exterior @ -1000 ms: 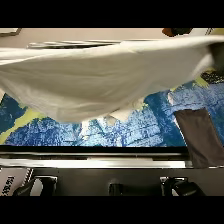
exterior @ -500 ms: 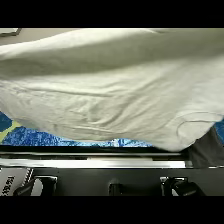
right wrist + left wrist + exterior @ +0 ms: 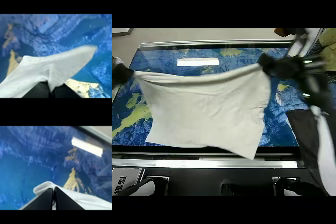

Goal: Fold the clothes and pants, and hang the long-sleeved shirts on hangers.

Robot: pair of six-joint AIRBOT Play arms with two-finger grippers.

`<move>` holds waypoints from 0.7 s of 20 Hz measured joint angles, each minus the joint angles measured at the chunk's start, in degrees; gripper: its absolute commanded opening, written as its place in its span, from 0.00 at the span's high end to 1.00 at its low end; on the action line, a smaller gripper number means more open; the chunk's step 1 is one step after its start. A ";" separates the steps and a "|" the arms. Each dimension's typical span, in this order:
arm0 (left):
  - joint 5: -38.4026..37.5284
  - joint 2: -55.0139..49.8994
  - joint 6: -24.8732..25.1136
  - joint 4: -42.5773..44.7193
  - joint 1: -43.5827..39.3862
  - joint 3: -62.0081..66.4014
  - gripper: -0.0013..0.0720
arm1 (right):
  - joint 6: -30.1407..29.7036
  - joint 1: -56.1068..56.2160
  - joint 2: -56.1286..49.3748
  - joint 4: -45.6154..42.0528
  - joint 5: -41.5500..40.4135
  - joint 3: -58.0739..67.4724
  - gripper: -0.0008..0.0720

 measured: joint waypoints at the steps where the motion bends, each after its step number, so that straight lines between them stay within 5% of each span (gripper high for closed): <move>1: 1.68 -3.23 0.13 0.31 -1.27 0.00 0.96 | 0.48 -0.31 -3.34 0.74 1.42 0.35 0.93; 4: 6.01 -11.47 0.22 0.61 -4.42 0.04 0.96 | 1.51 -1.90 -10.93 5.42 5.99 1.03 0.91; 5: 6.60 -13.40 0.17 0.63 -5.05 0.04 0.93 | 1.73 -2.54 -12.57 7.21 6.82 1.11 0.81; 7: 6.84 -16.37 -0.66 0.63 -5.81 0.04 0.59 | 1.73 -3.82 -14.80 10.80 7.67 1.29 0.68; 8: 6.71 -17.29 -1.57 0.61 -5.84 0.04 0.36 | 1.49 -4.48 -15.43 12.76 7.41 1.31 0.52; 9: 6.25 -17.84 -2.43 0.57 -5.64 0.20 0.27 | 0.33 -5.18 -15.67 14.88 6.49 1.33 0.37; 14: -5.25 -18.32 -4.13 0.42 0.79 4.81 0.26 | -13.22 -13.20 -11.67 27.06 -5.92 1.38 0.33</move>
